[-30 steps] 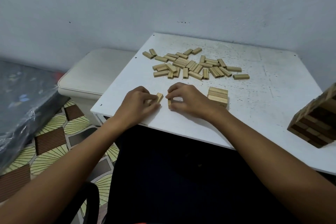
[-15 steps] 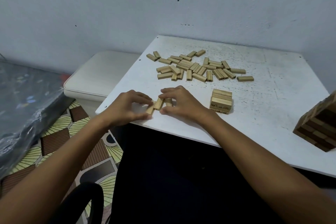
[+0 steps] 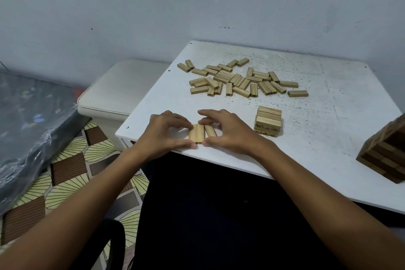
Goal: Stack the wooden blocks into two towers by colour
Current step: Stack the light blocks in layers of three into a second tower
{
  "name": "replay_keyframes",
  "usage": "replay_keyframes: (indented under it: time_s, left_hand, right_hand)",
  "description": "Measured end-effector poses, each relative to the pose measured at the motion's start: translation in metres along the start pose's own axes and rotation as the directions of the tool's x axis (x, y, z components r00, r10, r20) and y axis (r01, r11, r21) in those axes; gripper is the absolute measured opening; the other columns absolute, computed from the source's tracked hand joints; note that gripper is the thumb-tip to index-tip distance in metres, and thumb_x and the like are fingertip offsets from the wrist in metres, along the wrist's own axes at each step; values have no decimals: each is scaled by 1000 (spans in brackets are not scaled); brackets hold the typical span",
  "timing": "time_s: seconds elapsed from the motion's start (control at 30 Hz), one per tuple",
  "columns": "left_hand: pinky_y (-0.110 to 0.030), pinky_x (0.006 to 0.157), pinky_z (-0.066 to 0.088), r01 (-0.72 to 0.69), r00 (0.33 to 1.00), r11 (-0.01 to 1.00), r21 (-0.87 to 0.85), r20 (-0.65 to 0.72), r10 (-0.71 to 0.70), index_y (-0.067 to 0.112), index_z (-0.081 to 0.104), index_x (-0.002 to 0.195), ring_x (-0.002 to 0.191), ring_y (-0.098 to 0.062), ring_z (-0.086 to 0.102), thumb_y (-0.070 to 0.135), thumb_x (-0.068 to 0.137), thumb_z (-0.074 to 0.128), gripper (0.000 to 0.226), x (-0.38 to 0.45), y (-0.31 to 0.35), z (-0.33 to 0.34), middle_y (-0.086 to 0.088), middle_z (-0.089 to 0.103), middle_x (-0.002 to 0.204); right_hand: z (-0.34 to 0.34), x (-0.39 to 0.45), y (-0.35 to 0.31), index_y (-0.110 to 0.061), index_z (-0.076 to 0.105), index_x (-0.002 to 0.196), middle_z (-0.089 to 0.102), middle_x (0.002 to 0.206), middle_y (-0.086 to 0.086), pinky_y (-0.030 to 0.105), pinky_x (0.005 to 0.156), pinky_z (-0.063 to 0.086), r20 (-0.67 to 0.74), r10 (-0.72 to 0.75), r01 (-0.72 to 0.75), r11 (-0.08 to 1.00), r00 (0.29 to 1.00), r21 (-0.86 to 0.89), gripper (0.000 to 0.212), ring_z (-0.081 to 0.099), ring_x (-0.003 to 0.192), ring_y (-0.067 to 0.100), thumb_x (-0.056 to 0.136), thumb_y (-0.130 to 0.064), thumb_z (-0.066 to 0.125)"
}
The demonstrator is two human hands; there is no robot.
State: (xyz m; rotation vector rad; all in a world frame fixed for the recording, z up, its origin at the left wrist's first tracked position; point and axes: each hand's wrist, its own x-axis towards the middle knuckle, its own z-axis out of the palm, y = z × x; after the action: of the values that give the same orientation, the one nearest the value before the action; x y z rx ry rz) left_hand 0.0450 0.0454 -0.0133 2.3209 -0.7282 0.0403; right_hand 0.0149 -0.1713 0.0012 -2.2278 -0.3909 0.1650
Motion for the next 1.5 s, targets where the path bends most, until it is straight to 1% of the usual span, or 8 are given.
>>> replay_keyframes:
  time_s: [0.1,0.33,0.6,0.83,1.03,1.27,1.43,1.5]
  left_hand:
    - [-31,84,48,17,1000,1000,-5,2,-17,31,70,109,97,2,54,73,53,69,70,0,3,1,22,61,103]
    - [-2,82,38,85,994,991,-104,83,-77,42,45,122,103,13,53,62,52,83,82,3,7,-2,29,58,114]
    - [-4,82,38,92,993,992,-91,83,-85,40,45,120,100,8,56,38,62,88,72,6,9,2,25,63,106]
    - [-7,84,39,87,996,989,-120,44,-82,44,46,112,101,8,57,51,54,83,69,5,16,4,19,69,106]
    - [-5,86,38,49,999,989,-142,26,-46,40,48,116,107,9,56,56,52,80,74,13,27,0,21,68,107]
    - [0,82,34,-86,996,983,-162,12,89,30,50,116,104,6,59,22,59,93,72,44,52,5,12,71,105]
    - [-1,80,35,-145,986,969,-200,55,159,28,50,117,105,8,59,26,56,93,74,73,73,22,11,71,104]
    - [-3,80,35,-166,980,961,-223,74,186,25,51,117,105,7,59,30,55,90,73,83,80,30,10,72,103]
  right_hand:
    - [-2,-4,-1,-29,38,146,57,134,-2,18,99,39,-13,-2,2,1000,1000,13,85,50,117,5,74,-18,81]
    - [-16,-10,5,-40,28,148,53,139,-2,20,95,38,46,61,-61,998,997,2,93,48,124,5,75,-14,79]
    - [-10,-7,7,-28,37,147,61,130,2,-1,79,35,-27,50,-51,999,998,-11,85,52,113,5,75,-15,80]
    - [-3,-9,5,-28,44,142,62,123,3,24,103,40,-87,66,-63,997,994,34,84,56,116,11,69,-18,85]
    - [-12,-18,2,-32,48,137,63,115,-6,27,90,45,-159,46,-46,999,986,2,77,54,107,6,69,-24,84]
    - [-46,-38,0,-28,51,135,65,114,-3,16,77,38,-279,19,-31,999,960,-38,75,54,104,6,68,-25,86]
    - [-72,-57,12,-28,54,133,64,113,-2,27,86,49,-347,80,-76,997,934,24,75,57,107,9,66,-22,87]
    - [-81,-62,17,-29,53,132,64,112,-4,19,78,45,-365,104,-98,995,925,35,74,56,104,2,67,-21,87]
